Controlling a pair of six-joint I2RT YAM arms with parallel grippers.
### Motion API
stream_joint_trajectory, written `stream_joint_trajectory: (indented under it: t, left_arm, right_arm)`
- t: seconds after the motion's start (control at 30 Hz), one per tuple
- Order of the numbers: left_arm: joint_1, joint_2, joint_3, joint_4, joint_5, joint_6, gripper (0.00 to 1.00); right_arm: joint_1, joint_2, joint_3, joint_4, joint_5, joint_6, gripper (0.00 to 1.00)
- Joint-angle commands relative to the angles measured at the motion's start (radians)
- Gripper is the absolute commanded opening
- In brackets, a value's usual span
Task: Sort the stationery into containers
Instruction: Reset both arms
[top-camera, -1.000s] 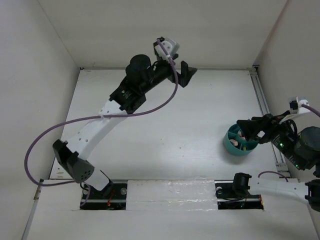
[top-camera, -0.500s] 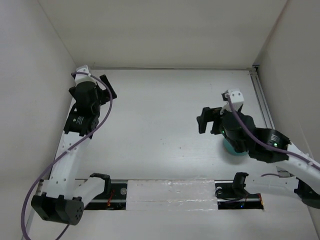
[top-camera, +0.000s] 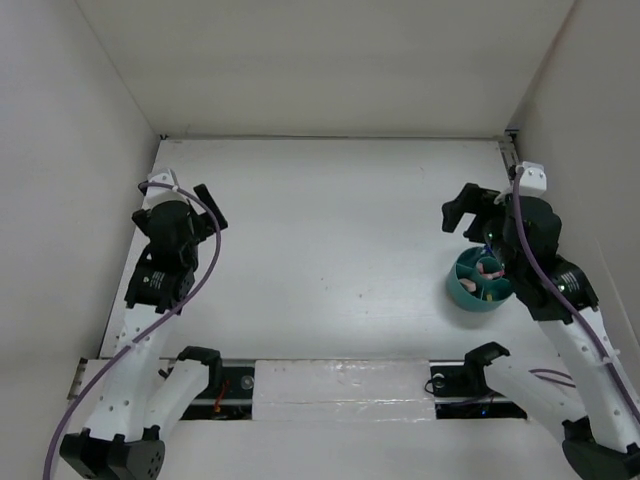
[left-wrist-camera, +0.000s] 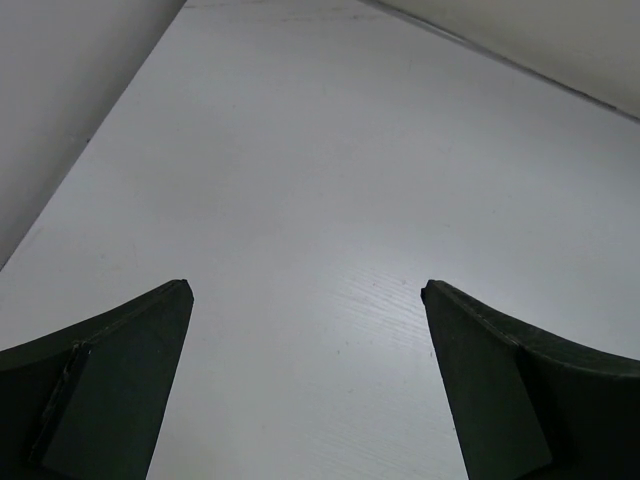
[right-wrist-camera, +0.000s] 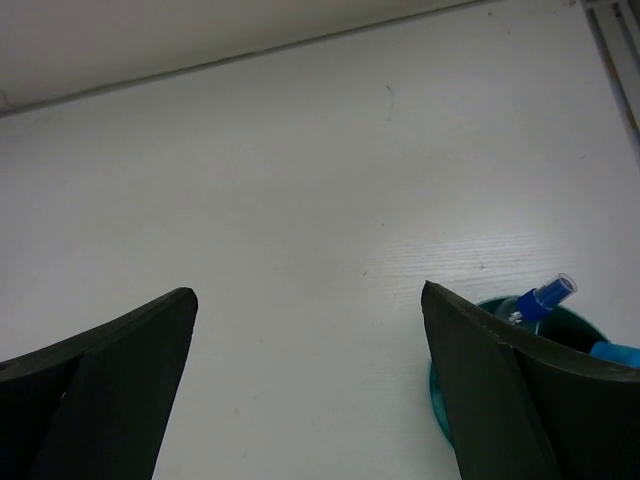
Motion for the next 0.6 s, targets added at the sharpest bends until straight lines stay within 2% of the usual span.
stream_joint_trajectory:
  t: [0.0, 0.23, 0.57]
  left_arm:
    - [-0.003, -0.037, -0.008, 0.047, 0.009, -0.001, 1.0]
    - [-0.003, -0.136, -0.044, 0.068, 0.009, 0.008, 1.0]
    - [-0.003, -0.169, -0.054, 0.077, 0.029, 0.008, 1.0]
  right_arm:
    - [-0.002, -0.036, -0.003, -0.007, -0.034, -0.011, 1.0]
    - [-0.002, -0.143, 0.008, -0.051, 0.029, -0.011, 1.0]
    - [-0.002, -0.171, 0.026, -0.065, 0.043, -0.002, 1.0]
